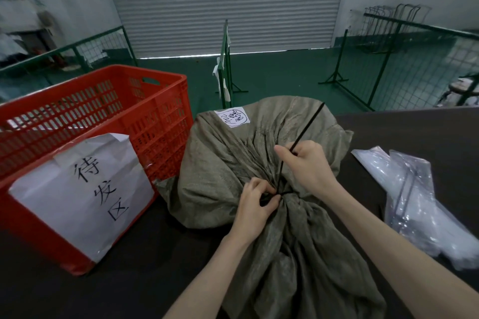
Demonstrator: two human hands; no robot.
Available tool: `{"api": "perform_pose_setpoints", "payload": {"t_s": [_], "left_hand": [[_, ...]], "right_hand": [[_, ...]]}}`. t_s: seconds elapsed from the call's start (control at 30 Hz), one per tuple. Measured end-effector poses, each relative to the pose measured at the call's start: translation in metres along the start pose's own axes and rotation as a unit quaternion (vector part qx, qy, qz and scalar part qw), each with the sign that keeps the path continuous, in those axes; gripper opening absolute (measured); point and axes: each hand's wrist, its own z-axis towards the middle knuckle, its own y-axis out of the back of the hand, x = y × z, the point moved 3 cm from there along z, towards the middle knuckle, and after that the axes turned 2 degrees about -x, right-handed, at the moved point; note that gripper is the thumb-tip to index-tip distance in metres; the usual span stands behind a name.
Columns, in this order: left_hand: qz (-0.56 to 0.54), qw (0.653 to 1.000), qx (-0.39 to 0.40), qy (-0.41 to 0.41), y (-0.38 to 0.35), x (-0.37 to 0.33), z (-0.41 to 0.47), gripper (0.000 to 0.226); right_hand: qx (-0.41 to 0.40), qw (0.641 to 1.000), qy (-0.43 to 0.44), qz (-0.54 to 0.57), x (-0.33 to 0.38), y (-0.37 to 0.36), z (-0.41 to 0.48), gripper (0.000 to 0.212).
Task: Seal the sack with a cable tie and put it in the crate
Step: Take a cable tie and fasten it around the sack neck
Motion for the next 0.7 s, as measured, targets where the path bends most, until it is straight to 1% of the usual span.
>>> {"api": "perform_pose_setpoints", "payload": {"t_s": [0.1,0.2,0.27,0.3,0.37,0.5,0.6,0.7], "left_hand": [[0.036,0.999,0.015,0.012,-0.005,-0.001,-0.004,0.011],[0.032,0.999,-0.001,0.020,-0.007,0.000,-0.005,0.014],[0.010,1.000,-0.015,0.025,-0.006,0.001,-0.003,0.013],[-0.001,0.999,-0.019,0.027,-0.005,0.001,-0.003,0.016],[-0.009,0.999,-0.023,0.030,-0.004,0.002,-0.001,0.015],[-0.027,0.998,-0.049,0.038,-0.007,0.001,-0.005,0.005],[-0.053,0.996,-0.055,0.047,-0.013,0.004,-0.009,0.010],[-0.115,0.989,-0.049,0.084,-0.019,0.010,-0.014,0.011]], "right_hand": [[0.001,0.999,-0.033,0.018,-0.014,-0.010,-0.003,0.054],[0.063,0.995,-0.068,0.033,-0.022,-0.018,-0.008,0.050],[0.123,0.988,-0.077,0.060,-0.023,-0.019,-0.017,0.038],[0.145,0.983,-0.079,0.074,-0.025,-0.018,-0.022,0.031],[0.157,0.977,-0.093,0.109,-0.035,-0.012,-0.033,0.021],[0.097,0.972,-0.144,0.156,-0.061,0.014,-0.051,0.015],[0.045,0.967,-0.180,0.175,-0.080,0.035,-0.064,0.019],[-0.003,0.960,-0.213,0.182,-0.100,0.051,-0.075,0.023]]}}
